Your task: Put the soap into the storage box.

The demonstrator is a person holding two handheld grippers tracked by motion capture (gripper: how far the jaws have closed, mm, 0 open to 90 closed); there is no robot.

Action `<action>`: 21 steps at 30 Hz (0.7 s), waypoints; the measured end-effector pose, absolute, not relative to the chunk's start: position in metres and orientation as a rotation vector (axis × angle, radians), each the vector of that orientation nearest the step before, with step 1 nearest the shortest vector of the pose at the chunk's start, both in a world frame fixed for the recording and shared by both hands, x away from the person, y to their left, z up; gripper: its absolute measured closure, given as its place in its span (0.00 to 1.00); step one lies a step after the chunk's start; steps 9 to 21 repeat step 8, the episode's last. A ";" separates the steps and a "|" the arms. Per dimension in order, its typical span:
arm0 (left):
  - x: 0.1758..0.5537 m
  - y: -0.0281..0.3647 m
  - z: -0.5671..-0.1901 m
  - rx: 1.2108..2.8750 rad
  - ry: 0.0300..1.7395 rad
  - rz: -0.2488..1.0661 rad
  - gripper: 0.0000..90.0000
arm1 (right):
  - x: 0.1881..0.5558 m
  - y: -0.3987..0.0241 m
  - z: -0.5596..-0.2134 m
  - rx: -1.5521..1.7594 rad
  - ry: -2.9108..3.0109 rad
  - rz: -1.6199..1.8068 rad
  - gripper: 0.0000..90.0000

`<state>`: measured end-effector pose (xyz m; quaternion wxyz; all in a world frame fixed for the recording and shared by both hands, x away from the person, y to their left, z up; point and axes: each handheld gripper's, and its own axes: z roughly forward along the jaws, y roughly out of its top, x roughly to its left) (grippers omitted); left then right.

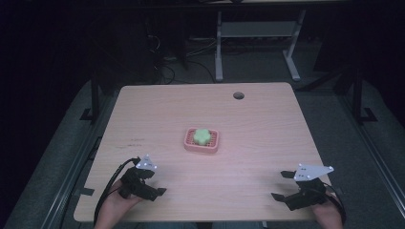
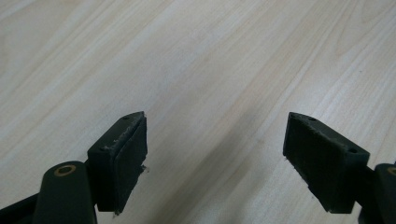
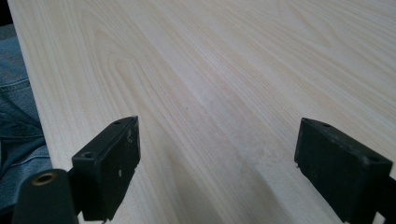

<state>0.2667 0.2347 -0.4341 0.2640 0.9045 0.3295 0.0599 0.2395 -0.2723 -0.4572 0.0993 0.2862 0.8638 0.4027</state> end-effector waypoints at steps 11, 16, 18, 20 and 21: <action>0.258 0.233 -0.442 2.445 0.905 0.166 0.24 | 0.240 -0.272 -0.456 0.834 2.554 1.197 0.15; 0.258 0.233 -0.442 2.445 0.905 0.166 0.24 | 0.240 -0.272 -0.456 0.834 2.554 1.197 0.15; 0.258 0.233 -0.442 2.445 0.905 0.166 0.24 | 0.240 -0.272 -0.456 0.834 2.554 1.197 0.15; 0.258 0.233 -0.442 2.445 0.905 0.166 0.24 | 0.240 -0.272 -0.456 0.834 2.554 1.197 0.15; 0.258 0.233 -0.442 2.445 0.905 0.166 0.24 | 0.240 -0.272 -0.456 0.834 2.554 1.197 0.15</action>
